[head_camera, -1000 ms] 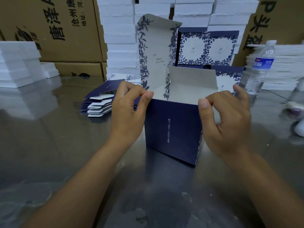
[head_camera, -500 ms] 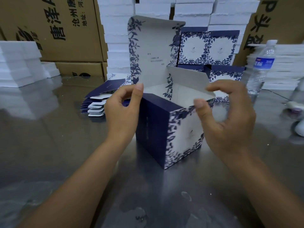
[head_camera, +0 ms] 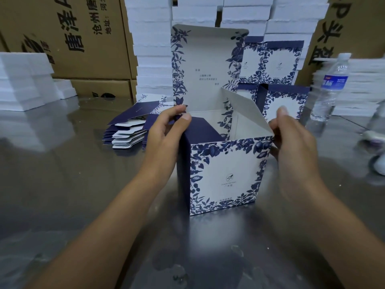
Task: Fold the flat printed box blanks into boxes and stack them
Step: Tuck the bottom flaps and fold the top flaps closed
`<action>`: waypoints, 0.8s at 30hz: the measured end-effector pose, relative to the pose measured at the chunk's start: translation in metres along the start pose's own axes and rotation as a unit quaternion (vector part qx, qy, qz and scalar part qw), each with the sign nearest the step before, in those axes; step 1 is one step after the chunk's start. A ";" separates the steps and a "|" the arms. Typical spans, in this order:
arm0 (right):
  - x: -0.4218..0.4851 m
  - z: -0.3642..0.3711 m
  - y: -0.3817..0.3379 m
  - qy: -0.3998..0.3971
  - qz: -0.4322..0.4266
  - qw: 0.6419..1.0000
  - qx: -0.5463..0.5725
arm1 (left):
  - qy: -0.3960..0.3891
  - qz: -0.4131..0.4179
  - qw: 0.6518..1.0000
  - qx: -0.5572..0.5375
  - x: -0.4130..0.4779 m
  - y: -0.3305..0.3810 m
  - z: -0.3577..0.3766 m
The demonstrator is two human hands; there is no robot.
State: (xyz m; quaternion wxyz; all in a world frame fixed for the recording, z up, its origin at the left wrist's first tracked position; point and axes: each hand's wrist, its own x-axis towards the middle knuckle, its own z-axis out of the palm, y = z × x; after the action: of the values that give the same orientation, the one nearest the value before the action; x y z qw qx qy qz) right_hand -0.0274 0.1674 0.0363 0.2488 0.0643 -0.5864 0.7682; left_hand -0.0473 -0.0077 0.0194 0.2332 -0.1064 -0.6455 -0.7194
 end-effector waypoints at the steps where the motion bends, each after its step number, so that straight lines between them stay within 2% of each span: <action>1: 0.002 -0.002 0.000 -0.015 0.022 1.000 0.006 | -0.012 -0.011 1.000 -0.021 0.001 -0.001 0.000; 4: 0.008 -0.007 0.002 -0.095 0.082 0.990 -0.062 | -0.017 -0.029 0.997 -0.072 0.002 -0.002 0.002; 7: 0.011 -0.010 -0.001 -0.151 0.103 0.979 -0.088 | -0.015 -0.044 0.994 -0.096 0.001 -0.001 0.004; 11: 0.018 -0.020 -0.011 -0.207 0.034 0.948 -0.238 | -0.023 -0.054 0.993 -0.102 0.000 0.001 0.007; 14: 0.023 -0.023 -0.020 -0.251 0.040 0.926 -0.278 | -0.041 -0.067 0.990 -0.117 -0.001 0.001 0.009; 18: 0.025 -0.019 -0.023 -0.246 0.054 0.926 -0.280 | -0.055 -0.078 0.988 -0.118 -0.001 0.002 0.007; 24: 0.029 -0.018 -0.020 -0.186 0.139 0.950 -0.209 | -0.080 -0.083 0.987 -0.113 0.000 0.000 0.009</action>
State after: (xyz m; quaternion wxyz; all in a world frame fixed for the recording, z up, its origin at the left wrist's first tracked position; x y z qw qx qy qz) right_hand -0.0398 0.1965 0.0592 0.0336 0.0705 -0.7728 0.6298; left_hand -0.0487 0.0007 0.0212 0.1067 -0.1354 -0.5831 -0.7939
